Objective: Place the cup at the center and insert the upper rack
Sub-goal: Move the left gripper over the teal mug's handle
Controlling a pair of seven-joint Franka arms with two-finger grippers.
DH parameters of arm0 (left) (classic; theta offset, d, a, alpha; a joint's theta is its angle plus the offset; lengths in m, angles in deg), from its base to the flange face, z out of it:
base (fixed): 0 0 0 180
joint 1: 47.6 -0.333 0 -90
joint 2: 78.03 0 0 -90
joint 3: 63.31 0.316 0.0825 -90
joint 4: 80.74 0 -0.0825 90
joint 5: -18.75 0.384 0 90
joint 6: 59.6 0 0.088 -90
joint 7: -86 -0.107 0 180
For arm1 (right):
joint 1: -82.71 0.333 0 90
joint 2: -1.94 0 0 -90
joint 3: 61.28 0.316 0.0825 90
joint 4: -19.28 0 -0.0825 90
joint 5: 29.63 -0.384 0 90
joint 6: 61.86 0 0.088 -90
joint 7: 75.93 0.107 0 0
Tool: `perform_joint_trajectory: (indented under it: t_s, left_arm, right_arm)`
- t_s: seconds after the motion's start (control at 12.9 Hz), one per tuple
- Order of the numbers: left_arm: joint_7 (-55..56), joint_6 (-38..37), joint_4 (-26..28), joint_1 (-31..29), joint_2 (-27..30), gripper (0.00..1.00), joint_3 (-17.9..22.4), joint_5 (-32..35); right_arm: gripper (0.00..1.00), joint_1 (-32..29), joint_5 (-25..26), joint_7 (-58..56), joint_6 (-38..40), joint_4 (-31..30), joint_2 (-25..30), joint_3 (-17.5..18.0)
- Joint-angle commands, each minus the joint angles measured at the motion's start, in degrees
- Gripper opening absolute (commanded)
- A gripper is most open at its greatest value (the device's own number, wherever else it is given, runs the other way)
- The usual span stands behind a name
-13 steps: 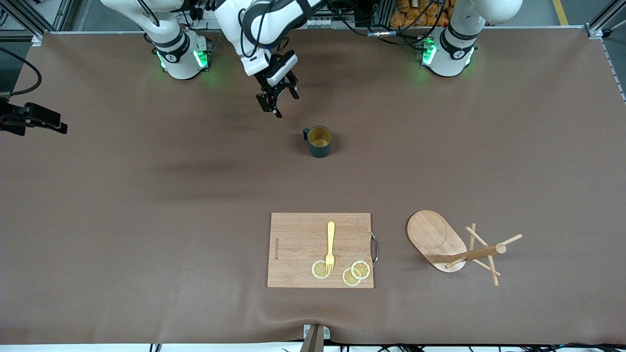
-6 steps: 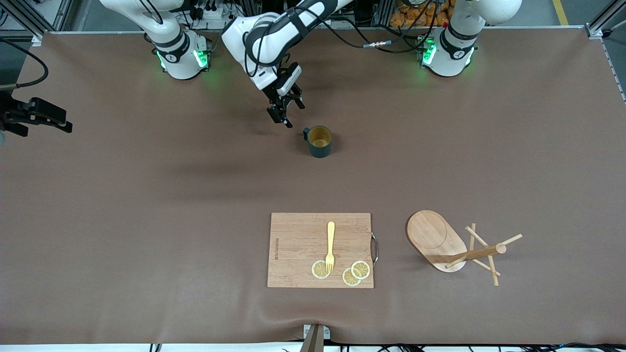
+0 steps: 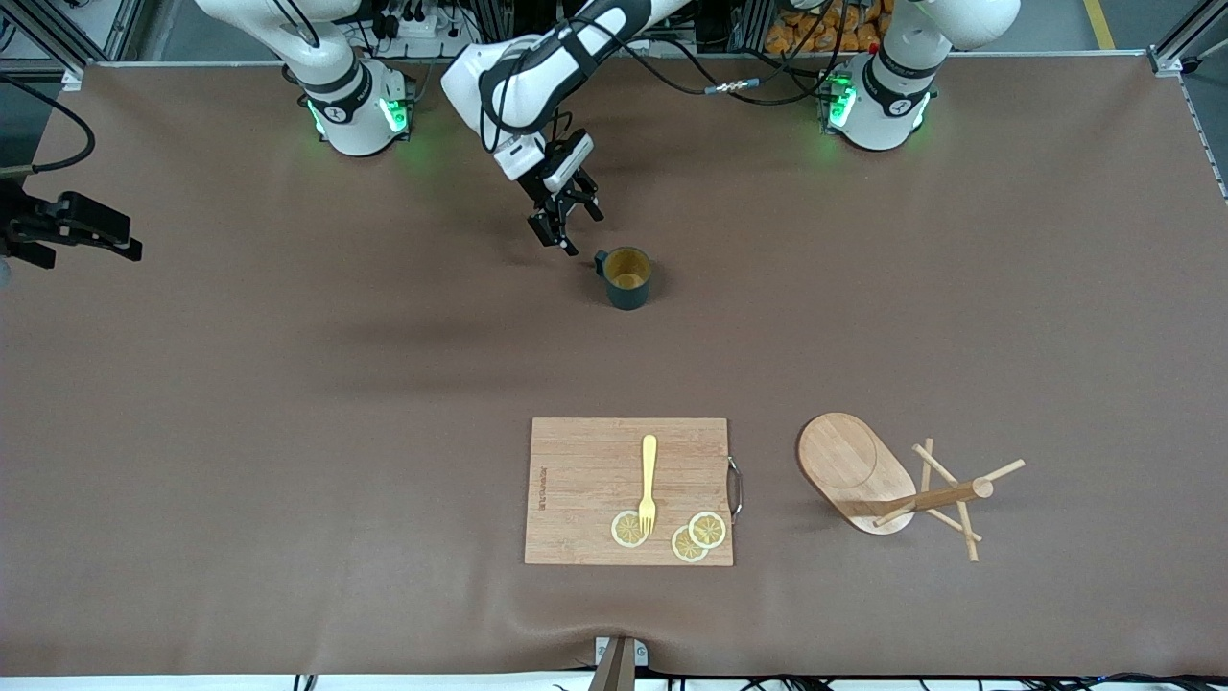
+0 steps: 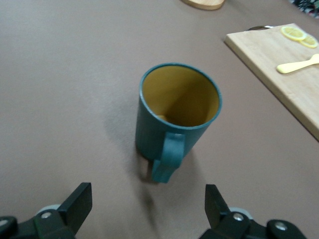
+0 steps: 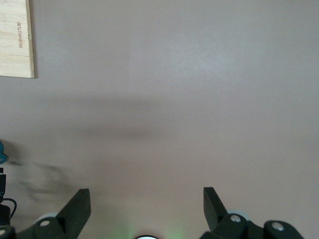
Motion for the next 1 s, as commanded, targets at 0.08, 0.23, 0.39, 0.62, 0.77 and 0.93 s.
perform_joint_trajectory:
  t_s: [0.08,0.23,0.39,0.62,0.77,0.93]
  left_arm:
    - [-0.13,0.77,-1.82,0.86,-1.76,1.0,1.09,2.37]
    - [-0.13,0.77,-1.82,0.86,-2.2,0.97,1.09,3.17]
    - [-0.13,0.77,-1.82,0.86,-2.82,0.95,1.35,3.17]
    - [0.04,0.77,-1.91,0.95,-2.99,0.9,2.23,3.17]
    - [0.04,0.86,-1.91,0.95,-3.08,0.85,2.67,3.08]
    - [0.13,0.77,-1.91,0.86,-3.0,0.83,2.59,2.9]
  right_arm:
    - [1.0,0.42,-0.04,0.98,0.55,0.69,-0.15,-0.17]
    - [1.0,0.16,-0.04,0.8,0.55,0.61,-0.15,-0.17]
    - [1.0,0.06,-0.05,0.72,0.28,0.69,-0.15,-0.17]
    - [1.0,-0.29,-0.57,0.8,0.55,0.6,-0.15,-0.17]
    - [1.0,-0.11,-1.01,0.8,0.55,0.78,-0.15,-0.26]
    - [1.0,-0.28,-1.01,0.89,0.46,0.96,-0.15,-0.26]
